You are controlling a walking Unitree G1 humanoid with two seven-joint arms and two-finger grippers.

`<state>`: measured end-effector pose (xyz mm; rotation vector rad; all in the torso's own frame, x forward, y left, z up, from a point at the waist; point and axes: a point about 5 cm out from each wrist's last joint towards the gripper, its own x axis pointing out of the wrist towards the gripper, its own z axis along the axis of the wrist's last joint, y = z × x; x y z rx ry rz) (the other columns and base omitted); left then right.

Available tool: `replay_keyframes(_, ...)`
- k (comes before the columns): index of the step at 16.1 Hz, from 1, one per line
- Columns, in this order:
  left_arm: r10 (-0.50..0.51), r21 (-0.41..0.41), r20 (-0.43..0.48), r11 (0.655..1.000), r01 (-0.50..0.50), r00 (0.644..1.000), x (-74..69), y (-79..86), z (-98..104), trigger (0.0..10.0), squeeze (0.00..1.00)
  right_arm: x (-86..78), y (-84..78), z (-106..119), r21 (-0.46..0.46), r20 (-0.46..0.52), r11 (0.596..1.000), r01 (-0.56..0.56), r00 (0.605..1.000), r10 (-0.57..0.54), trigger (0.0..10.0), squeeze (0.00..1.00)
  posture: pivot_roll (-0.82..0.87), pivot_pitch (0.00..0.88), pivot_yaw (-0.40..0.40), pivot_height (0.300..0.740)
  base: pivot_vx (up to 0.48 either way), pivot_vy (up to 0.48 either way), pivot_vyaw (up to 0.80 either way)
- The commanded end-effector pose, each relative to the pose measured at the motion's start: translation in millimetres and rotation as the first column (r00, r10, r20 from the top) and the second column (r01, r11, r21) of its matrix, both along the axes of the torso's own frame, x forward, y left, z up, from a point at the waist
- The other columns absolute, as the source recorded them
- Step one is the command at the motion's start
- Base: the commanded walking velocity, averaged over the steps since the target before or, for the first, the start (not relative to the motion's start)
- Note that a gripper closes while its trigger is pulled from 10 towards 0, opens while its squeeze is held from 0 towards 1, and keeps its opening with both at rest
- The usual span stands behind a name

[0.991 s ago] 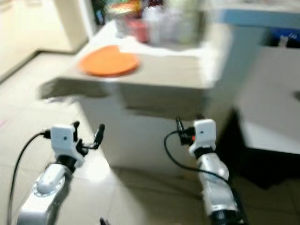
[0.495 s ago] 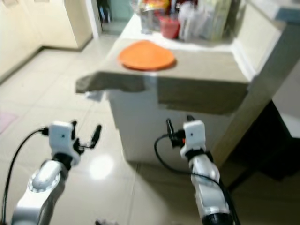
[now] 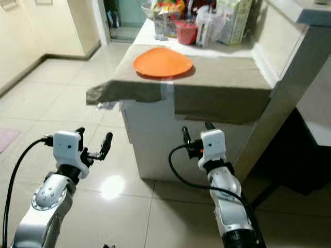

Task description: Setting the table

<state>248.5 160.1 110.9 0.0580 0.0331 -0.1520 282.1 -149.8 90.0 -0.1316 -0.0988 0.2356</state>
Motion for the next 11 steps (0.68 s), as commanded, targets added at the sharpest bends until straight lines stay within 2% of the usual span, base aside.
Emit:
replay_keyframes(1, -0.016, 0.003, 0.026, 1.000, 0.015, 1.000, 1.9, -3.3, 6, 10.0, 0.00, 1.8, -0.4, 5, -0.007, 0.026, 1.000, -0.004, 1.000, 0.004, 10.0, 0.00, -0.10, 0.000, 0.061, 0.740, 0.424, 0.000, -0.78)
replay_keyframes(6, -0.023, -0.008, 0.049, 1.000, 0.023, 0.999, 3.2, -8.1, 8, 10.0, 0.00, 5.0, -1.7, 5, -0.014, 0.039, 1.000, 0.003, 0.999, -0.003, 10.0, 0.00, -0.10, 0.000, 0.056, 0.740, 0.425, 0.000, -0.80)
replay_keyframes(11, -0.093, 0.047, 0.100, 0.995, 0.089, 0.991, 2.9, -16.7, 17, 10.0, 0.00, 6.0, -0.7, 7, -0.021, 0.063, 1.000, 0.015, 0.998, -0.014, 10.0, 0.00, -0.10, 0.000, 0.057, 0.740, 0.408, 0.251, 0.00)
